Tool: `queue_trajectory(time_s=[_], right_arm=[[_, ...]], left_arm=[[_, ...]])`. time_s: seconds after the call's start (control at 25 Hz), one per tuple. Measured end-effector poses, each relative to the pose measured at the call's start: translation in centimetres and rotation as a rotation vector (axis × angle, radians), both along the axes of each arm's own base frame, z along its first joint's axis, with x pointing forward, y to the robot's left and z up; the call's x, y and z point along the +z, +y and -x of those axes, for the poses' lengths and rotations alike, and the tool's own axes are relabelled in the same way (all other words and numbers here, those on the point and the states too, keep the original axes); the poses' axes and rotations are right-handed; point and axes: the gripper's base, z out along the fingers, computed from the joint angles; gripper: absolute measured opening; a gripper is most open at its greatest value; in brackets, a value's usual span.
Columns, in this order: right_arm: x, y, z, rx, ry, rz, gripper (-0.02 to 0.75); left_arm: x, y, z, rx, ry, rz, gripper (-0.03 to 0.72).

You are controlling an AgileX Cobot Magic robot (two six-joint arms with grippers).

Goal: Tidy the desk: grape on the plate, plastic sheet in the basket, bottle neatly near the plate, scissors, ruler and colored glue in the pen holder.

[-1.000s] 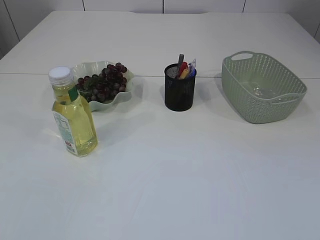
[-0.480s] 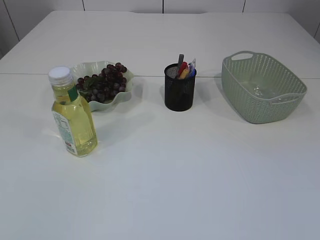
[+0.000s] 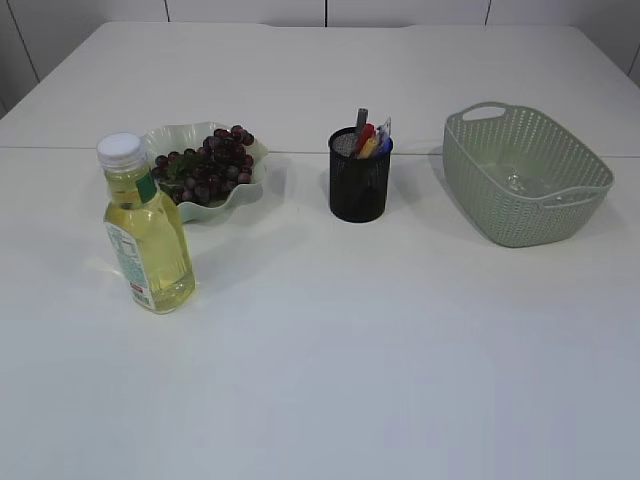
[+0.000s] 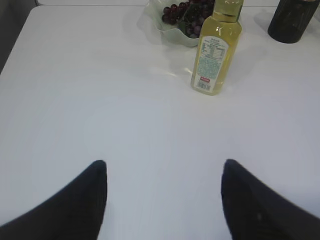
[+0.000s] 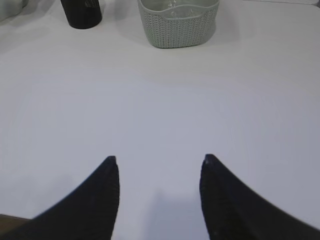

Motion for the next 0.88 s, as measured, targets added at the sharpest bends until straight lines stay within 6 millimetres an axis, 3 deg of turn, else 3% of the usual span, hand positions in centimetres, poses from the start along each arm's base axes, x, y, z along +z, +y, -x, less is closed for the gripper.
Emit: queue_trajectory(time_s=[0.6,0.88], right_arm=[[0.0,0.05,0.0,0.006,0.0,-0.001,0.421],[0.0,0.17,0.05,-0.092,0.0,-0.001,0.42]], left_arm=[[0.0,0.0,0.0,0.0,0.0,0.0,0.508],[0.0,-0.08,0.13,0.114,0.0,0.0,0.506]])
